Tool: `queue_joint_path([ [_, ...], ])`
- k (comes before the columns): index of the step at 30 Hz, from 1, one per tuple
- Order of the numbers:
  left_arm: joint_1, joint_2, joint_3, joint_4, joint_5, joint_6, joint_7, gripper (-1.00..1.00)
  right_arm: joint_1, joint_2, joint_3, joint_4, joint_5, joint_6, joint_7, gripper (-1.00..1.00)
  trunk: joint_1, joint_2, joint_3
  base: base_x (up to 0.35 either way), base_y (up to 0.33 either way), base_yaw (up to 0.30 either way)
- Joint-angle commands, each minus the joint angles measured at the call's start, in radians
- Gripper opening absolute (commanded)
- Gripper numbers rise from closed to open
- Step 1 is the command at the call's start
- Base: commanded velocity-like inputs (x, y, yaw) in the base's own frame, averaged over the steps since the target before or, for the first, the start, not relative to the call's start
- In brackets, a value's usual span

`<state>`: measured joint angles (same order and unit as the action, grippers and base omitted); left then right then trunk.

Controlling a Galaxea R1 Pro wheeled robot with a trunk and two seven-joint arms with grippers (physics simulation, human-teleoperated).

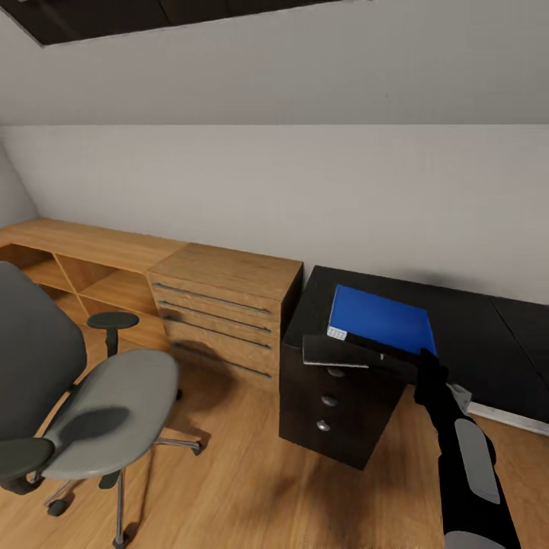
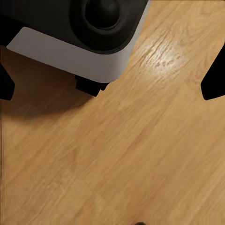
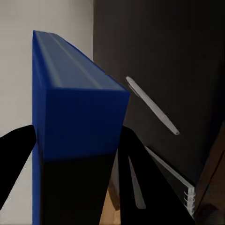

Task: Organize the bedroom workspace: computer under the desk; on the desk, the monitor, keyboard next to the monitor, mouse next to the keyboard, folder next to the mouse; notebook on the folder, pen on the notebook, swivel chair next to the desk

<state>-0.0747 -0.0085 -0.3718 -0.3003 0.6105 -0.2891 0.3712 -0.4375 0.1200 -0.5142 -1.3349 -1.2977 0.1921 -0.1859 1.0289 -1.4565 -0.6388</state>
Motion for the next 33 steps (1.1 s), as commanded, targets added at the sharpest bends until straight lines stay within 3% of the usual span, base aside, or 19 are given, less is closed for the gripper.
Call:
queue_joint_path([
  [1, 0.0, 0.001, -0.009, 0.0, 0.008, -0.004, 0.006, 1.0, -0.001, 0.001, -0.002, 0.006, -0.008, -0.009, -0.006, -1.0, 0.0, -0.001, -0.001, 0.0, 0.0, -0.281],
  [4, 0.0, 0.001, -0.009, 0.0, 0.008, -0.004, 0.006, 1.0, -0.002, 0.001, -0.002, 0.032, -0.005, -0.041, -0.005, -1.0, 0.0, -0.001, -0.001, 0.0, 0.0, -0.281],
  [10, -0.001, 0.001, -0.009, 0.0, 0.008, -0.004, 0.006, 1.0, -0.005, -0.006, -0.001, 0.119, 0.046, -0.182, -0.002, -1.0, 0.0, -0.001, -0.001, 0.0, 0.0, -0.281],
  [14, -0.001, 0.001, -0.009, 0.0, 0.008, -0.004, 0.006, 1.0, -0.006, -0.006, -0.001, 0.13, 0.055, -0.222, 0.013, -1.0, 0.0, -0.001, -0.001, 0.0, 0.0, -0.281],
  [15, -0.001, 0.001, -0.009, 0.0, 0.007, -0.004, 0.006, 1.0, -0.006, -0.006, 0.0, 0.133, 0.056, -0.269, 0.018, -1.0, 0.0, -0.001, -0.001, 0.0, 0.0, -0.281],
  [33, -0.001, -0.001, -0.009, 0.0, 0.006, -0.004, 0.006, 1.0, -0.006, -0.006, 0.014, 0.134, 0.06, -0.306, 0.022, -1.0, 0.0, -0.001, -0.001, 0.0, 0.0, -0.281],
])
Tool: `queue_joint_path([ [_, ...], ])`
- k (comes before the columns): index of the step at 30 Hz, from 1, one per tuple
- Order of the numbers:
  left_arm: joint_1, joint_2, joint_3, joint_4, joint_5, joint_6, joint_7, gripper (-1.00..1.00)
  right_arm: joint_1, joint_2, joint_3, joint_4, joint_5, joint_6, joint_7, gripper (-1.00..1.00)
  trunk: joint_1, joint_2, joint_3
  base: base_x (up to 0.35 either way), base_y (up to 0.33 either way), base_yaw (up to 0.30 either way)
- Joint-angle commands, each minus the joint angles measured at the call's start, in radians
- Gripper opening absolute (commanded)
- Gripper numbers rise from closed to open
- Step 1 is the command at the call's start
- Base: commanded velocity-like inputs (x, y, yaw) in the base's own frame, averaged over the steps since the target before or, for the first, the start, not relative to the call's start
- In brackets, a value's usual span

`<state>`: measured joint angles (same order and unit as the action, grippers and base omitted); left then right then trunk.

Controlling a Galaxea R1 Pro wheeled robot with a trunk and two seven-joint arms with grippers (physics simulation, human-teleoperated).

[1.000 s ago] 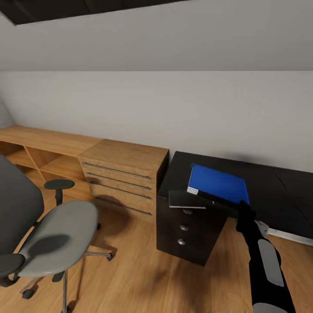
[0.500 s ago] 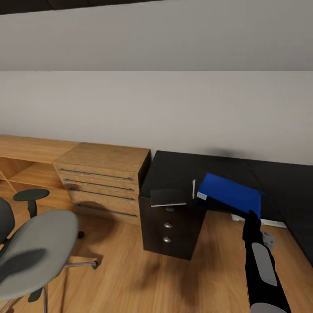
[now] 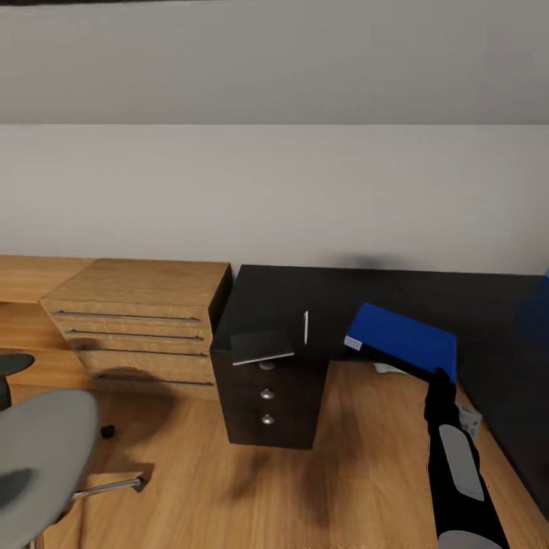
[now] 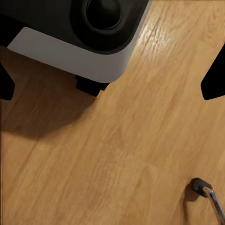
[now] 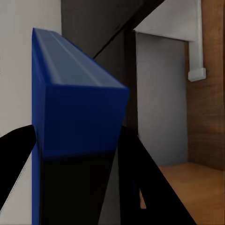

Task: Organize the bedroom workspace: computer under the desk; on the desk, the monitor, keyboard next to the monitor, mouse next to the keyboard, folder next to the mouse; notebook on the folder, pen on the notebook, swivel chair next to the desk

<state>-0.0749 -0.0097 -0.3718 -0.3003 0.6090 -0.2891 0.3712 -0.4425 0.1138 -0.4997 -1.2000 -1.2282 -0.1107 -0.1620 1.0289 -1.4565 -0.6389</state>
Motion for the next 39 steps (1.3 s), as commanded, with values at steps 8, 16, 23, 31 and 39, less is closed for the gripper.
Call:
queue_joint_path([
  [8, 0.0, 0.0, -0.008, 0.0, 0.008, -0.004, 0.006, 1.0, -0.001, 0.001, 0.01, -0.001, -0.007, -0.005, -0.001, -1.0, 0.0, -0.001, -0.001, 0.0, 0.0, -0.281],
  [16, 0.0, 0.0, -0.008, 0.0, 0.008, -0.004, 0.006, 1.0, -0.001, 0.0, 0.041, 0.0, -0.006, -0.005, -0.001, -1.0, 0.0, -0.001, -0.001, 0.0, 0.0, -0.28],
  [23, -0.001, 0.0, -0.008, 0.0, 0.008, -0.004, 0.006, 1.0, -0.001, 0.0, 0.04, -0.001, -0.017, -0.002, 0.036, -1.0, 0.0, -0.001, -0.001, 0.0, 0.0, -0.135],
  [31, 0.0, 0.0, -0.008, 0.0, 0.008, -0.004, 0.006, 1.0, -0.001, 0.001, 0.039, -0.004, -0.023, 0.003, 0.059, -1.0, 0.0, -0.001, -0.001, 0.0, 0.0, -0.008],
  [39, 0.0, 0.0, -0.007, 0.0, 0.007, -0.005, 0.006, 1.0, -0.001, 0.004, 0.04, -0.006, -0.023, 0.003, 0.062, -1.0, 0.0, -0.001, -0.001, 0.097, -0.092, 0.0],
])
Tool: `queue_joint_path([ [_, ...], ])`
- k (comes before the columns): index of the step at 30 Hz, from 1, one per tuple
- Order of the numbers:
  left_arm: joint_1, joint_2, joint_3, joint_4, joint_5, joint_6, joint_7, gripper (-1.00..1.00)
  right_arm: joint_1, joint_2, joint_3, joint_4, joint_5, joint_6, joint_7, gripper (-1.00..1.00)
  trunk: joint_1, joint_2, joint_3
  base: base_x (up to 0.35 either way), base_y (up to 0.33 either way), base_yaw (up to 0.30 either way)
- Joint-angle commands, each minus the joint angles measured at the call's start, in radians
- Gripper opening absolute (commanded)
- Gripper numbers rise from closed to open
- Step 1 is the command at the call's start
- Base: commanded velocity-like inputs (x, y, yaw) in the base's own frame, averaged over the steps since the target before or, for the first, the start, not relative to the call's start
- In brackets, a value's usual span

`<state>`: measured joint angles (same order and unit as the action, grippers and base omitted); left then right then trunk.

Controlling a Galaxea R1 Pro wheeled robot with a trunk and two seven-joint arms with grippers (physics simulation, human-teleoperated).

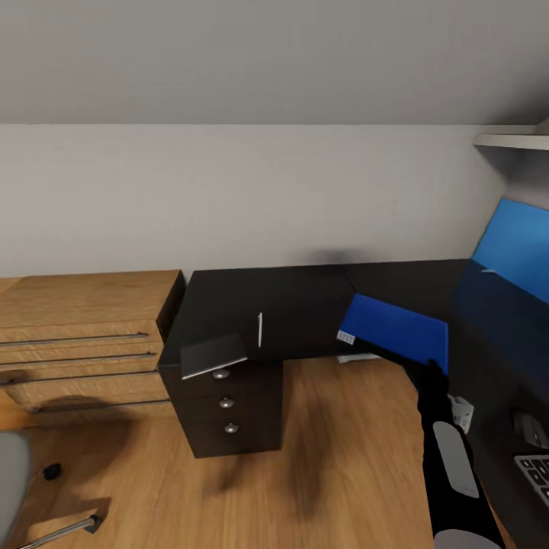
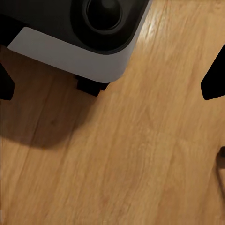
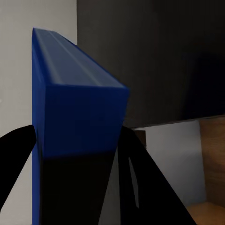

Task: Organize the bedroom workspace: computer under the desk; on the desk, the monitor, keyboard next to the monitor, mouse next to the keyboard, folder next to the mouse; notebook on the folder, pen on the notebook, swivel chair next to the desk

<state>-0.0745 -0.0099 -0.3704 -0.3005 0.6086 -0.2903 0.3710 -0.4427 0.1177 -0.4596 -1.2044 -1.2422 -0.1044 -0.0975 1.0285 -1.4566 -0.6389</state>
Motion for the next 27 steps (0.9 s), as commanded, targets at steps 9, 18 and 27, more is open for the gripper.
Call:
queue_joint_path([
  [9, -0.001, 0.001, -0.01, 0.0, 0.008, -0.003, 0.006, 1.0, -0.001, 0.0, -0.001, 0.001, -0.01, -0.004, -0.002, -1.0, 0.0, 0.0, -0.001, 0.233, -0.231, 0.0],
  [18, -0.001, 0.001, -0.01, 0.0, 0.008, -0.003, 0.006, 1.0, -0.001, 0.0, -0.001, 0.003, -0.008, -0.004, -0.002, -1.0, 0.0, 0.0, -0.002, 0.109, -0.118, -0.084],
  [27, -0.001, 0.001, -0.01, 0.0, 0.008, -0.003, 0.006, 1.0, -0.001, 0.0, 0.005, 0.037, 0.0, -0.013, -0.008, -1.0, 0.0, 0.0, -0.005, 0.002, -0.002, -0.247],
])
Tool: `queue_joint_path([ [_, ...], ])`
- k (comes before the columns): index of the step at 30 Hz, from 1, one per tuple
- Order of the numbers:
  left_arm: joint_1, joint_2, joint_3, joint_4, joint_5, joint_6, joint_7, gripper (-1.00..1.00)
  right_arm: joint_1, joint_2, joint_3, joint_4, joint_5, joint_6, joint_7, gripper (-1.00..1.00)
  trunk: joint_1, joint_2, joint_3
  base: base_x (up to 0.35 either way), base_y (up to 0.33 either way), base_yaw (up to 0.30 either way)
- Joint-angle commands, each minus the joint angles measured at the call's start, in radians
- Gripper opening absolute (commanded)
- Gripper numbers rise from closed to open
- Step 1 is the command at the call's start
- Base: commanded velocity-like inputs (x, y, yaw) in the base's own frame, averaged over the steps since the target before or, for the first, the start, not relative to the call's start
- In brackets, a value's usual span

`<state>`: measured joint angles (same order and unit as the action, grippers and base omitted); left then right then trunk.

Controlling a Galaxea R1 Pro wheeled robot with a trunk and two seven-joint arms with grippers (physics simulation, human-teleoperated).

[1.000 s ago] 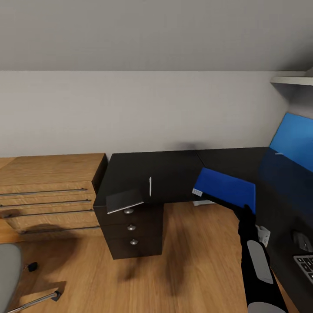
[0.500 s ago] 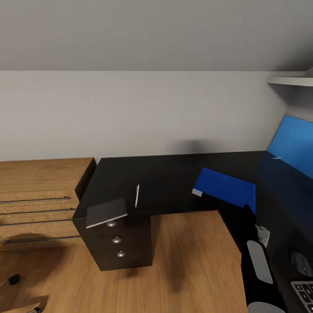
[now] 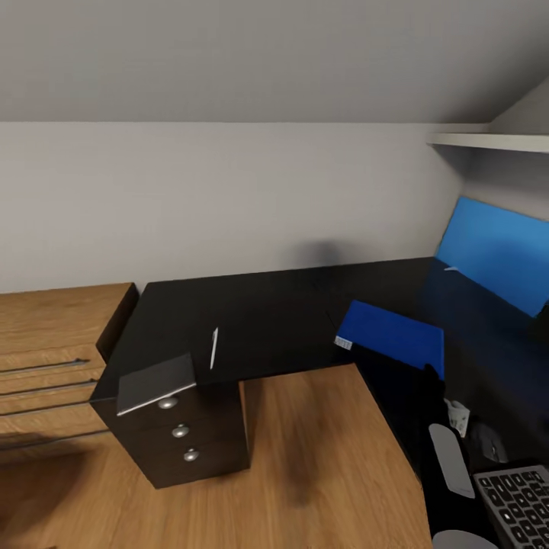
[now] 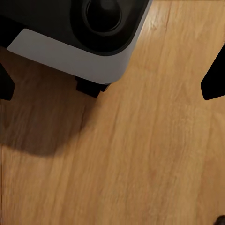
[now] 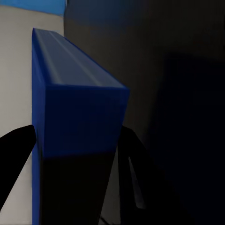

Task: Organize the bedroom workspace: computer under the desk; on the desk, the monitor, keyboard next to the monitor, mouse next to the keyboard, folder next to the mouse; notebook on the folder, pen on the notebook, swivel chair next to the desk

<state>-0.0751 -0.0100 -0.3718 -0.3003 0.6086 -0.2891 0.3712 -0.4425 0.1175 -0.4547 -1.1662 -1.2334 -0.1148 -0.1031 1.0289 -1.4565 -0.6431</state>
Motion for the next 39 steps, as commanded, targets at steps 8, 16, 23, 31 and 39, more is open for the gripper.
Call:
queue_joint_path([
  [8, 0.0, -0.001, -0.009, 0.0, 0.008, -0.004, 0.006, 1.0, -0.001, 0.0, 0.038, 0.01, -0.003, -0.04, -0.009, -1.0, 0.0, 0.0, -0.001, 0.0, 0.0, -0.251],
  [16, 0.0, -0.001, -0.009, 0.0, 0.008, -0.004, 0.006, 1.0, -0.001, 0.0, 0.068, -0.001, -0.004, -0.038, -0.006, -1.0, 0.0, 0.0, -0.001, 0.0, 0.0, -0.067],
  [23, 0.0, -0.001, -0.009, 0.0, 0.008, -0.004, 0.006, 1.0, -0.001, -0.002, 0.114, -0.009, 0.007, -0.042, -0.035, -1.0, 0.0, 0.0, -0.001, 0.0, 0.0, -0.002],
  [31, 0.0, -0.001, -0.009, 0.0, 0.008, -0.004, 0.006, 1.0, -0.001, -0.002, 0.116, -0.01, 0.075, -0.042, -0.105, -1.0, 0.0, 0.0, -0.001, 0.0, 0.0, 0.0],
  [39, 0.0, -0.001, -0.009, 0.0, 0.008, -0.004, 0.006, 1.0, -0.001, -0.002, 0.117, -0.031, 0.084, -0.108, -0.132, -1.0, 0.0, 0.0, -0.001, 0.0, 0.0, 0.0],
])
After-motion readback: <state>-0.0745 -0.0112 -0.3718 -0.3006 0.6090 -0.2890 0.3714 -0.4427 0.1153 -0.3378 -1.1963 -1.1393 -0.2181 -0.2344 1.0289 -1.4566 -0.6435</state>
